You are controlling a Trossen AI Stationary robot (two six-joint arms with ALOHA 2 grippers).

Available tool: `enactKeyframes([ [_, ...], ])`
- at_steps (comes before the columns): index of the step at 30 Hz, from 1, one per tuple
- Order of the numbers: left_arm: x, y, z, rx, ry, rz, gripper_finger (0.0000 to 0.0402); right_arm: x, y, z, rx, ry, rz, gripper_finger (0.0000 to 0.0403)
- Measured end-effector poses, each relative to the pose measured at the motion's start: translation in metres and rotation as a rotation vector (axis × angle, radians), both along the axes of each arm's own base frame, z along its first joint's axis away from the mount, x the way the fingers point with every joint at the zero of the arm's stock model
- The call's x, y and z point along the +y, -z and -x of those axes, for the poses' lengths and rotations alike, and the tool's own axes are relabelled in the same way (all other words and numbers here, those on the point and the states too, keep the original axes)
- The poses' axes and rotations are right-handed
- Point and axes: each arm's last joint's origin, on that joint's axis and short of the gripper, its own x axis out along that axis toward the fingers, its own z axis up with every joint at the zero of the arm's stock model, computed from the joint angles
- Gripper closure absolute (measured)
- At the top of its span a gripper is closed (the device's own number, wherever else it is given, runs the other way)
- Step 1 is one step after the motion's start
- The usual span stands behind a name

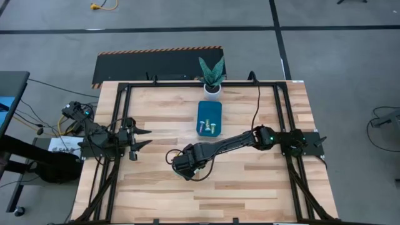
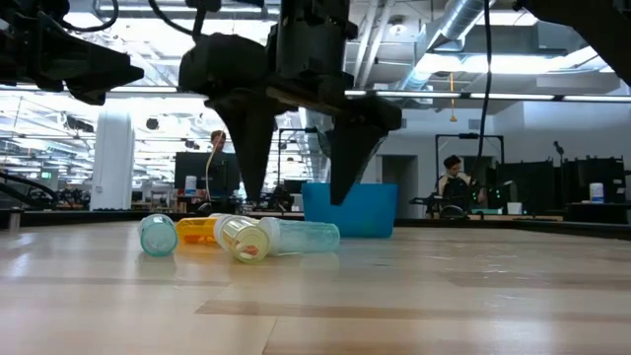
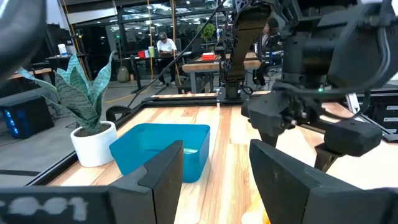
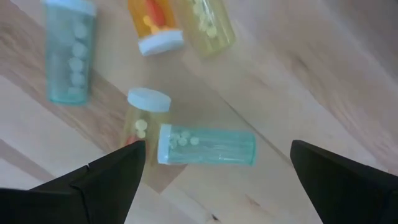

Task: Pick and place pill bottles into a basket
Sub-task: Put the right blue pill bottle into the bin

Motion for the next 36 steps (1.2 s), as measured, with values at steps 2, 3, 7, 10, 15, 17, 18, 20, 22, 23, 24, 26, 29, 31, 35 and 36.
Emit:
enactKeyframes([
  [2, 0.0001, 0.0000, 0.0000, 0.000, -0.001, 0.001, 0.0226, 0.0006, 0.0011, 0.0001, 0.002, -0.003, -0.011, 0.0010],
  [3, 0.0000, 0.0000, 0.0000, 0.000, 0.000, 0.001, 0.0226, 0.0008, 0.0012, -0.0002, -0.001, -0.009, -0.016, 0.0010],
  [7, 0.0000, 0.0000, 0.0000, 0.000, 0.000, 0.000, 0.0226, 0.0010, 0.0017, -0.0011, -0.009, -0.030, -0.016, 0.0010],
  [10, 0.0000, 0.0000, 0.0000, 0.000, 0.000, 0.000, 0.0226, 0.0011, 0.0017, -0.0007, -0.005, -0.042, -0.017, 0.0010],
  [15, 0.0000, 0.0000, 0.0000, 0.000, 0.000, 0.000, 0.0226, 0.0028, 0.0063, -0.0009, 0.007, -0.058, -0.018, 0.0010],
  [17, 0.0000, 0.0000, 0.0000, 0.000, 0.000, 0.000, 0.0226, 0.0033, 0.0066, -0.0012, 0.004, -0.059, -0.019, 0.0010],
  [18, 0.0000, 0.0000, 0.0000, 0.000, 0.000, 0.000, 0.0226, 0.0034, 0.0061, -0.0016, -0.002, -0.059, -0.020, 0.0010],
  [20, 0.0000, 0.0000, 0.0000, 0.000, 0.000, 0.000, 0.0226, 0.0034, 0.0060, -0.0019, -0.005, -0.059, -0.021, 0.0010],
  [22, 0.0000, 0.0000, 0.0000, 0.000, 0.000, 0.000, 0.0226, 0.0034, 0.0060, -0.0019, -0.005, -0.061, -0.021, 0.0010],
  [23, 0.0000, 0.0000, 0.0000, 0.000, -0.001, 0.000, 0.0226, 0.0034, 0.0060, -0.0019, -0.005, -0.065, -0.020, 0.0010],
  [24, 0.0000, -0.0001, 0.0000, 0.000, 0.000, 0.000, 0.0226, 0.0034, 0.0060, -0.0019, -0.005, -0.067, -0.020, 0.0010],
  [26, 0.0000, 0.0000, 0.0000, 0.000, 0.000, 0.000, 0.0226, 0.0036, 0.0060, -0.0018, -0.005, -0.067, -0.020, 0.0010],
  [29, 0.0000, 0.0000, 0.0000, 0.000, -0.001, 0.000, 0.0226, 0.0036, 0.0060, -0.0018, -0.004, -0.068, -0.020, 0.0010],
  [31, 0.0000, 0.0000, 0.0000, 0.000, 0.000, 0.000, 0.0226, 0.0036, 0.0060, -0.0018, -0.004, -0.068, -0.020, 0.0010],
  [35, 0.0000, 0.0000, 0.0000, 0.000, 0.000, 0.000, 0.0226, 0.0037, 0.0060, -0.0014, -0.001, -0.070, -0.019, 0.0010],
  [36, 0.0000, -0.0001, 0.0000, 0.000, 0.000, 0.001, 0.0226, 0.0037, 0.0060, -0.0015, -0.001, -0.070, -0.019, 0.0010],
])
